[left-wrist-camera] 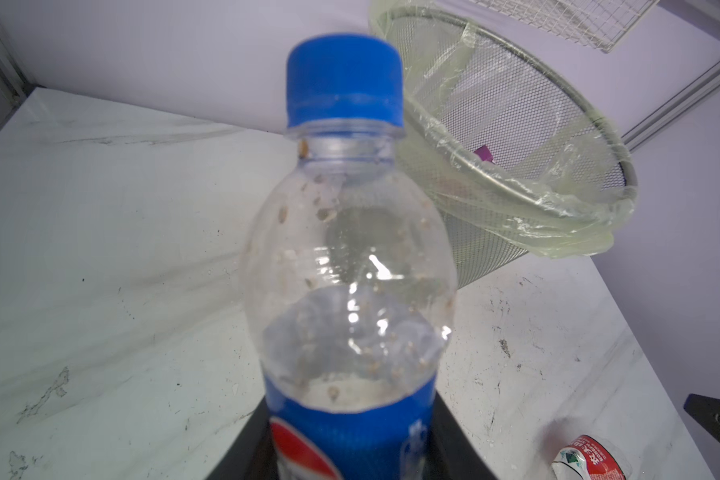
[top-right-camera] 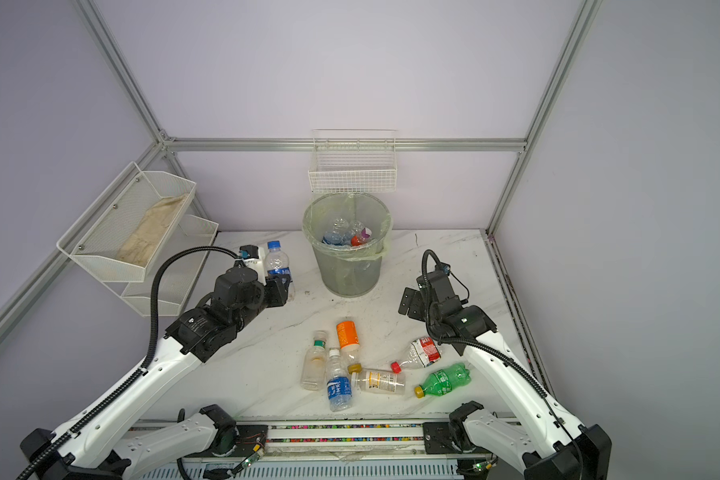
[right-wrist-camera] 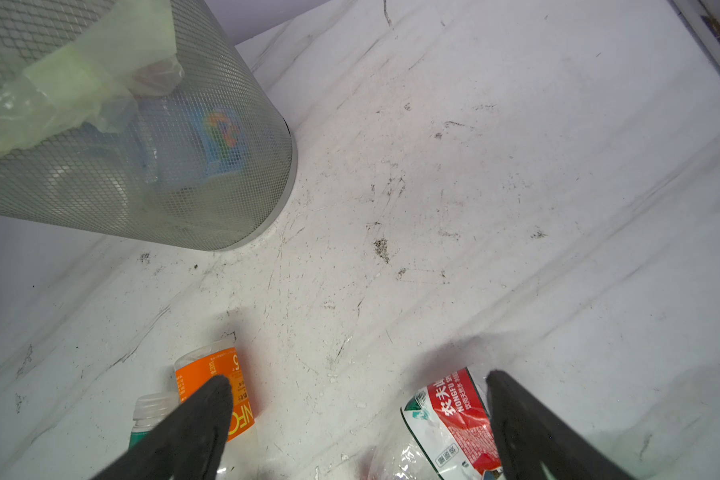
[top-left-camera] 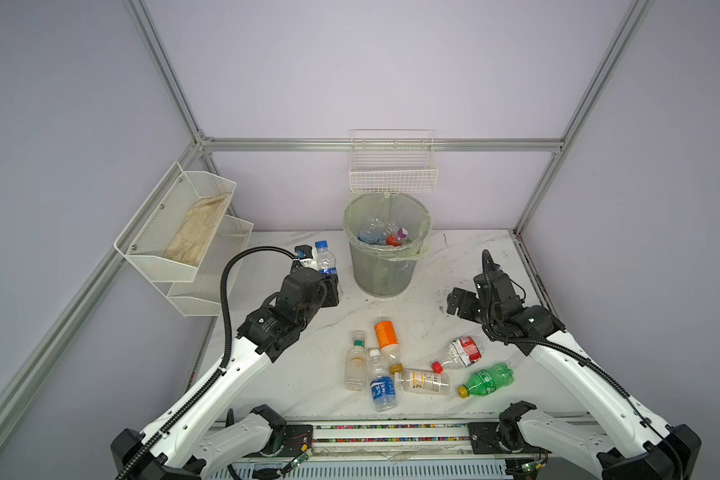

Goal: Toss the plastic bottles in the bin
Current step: 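Lift the Pepsi bottle with the left gripper and release it into the bin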

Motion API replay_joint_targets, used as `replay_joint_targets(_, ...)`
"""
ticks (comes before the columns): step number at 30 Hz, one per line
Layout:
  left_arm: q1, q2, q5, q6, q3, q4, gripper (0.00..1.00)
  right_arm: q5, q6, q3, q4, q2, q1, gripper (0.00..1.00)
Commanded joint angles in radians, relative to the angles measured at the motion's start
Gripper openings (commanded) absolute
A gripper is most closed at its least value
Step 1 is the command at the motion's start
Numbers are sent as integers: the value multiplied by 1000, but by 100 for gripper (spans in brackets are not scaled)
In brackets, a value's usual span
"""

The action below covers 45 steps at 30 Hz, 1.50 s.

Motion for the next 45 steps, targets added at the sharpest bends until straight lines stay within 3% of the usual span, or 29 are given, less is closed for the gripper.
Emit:
replay_joint_targets(1, 6, -49, 5, 50, 86, 59, 41, -20, 8, -16, 19, -15, -2, 97)
replay_joint_targets(16, 4, -102, 130, 133, 152, 253, 40, -57, 14, -40, 51, -23, -2, 97)
replay_joint_targets(45, -57, 148, 198, 207, 412, 326, 38, -96, 16, -63, 81, -38, -2, 97)
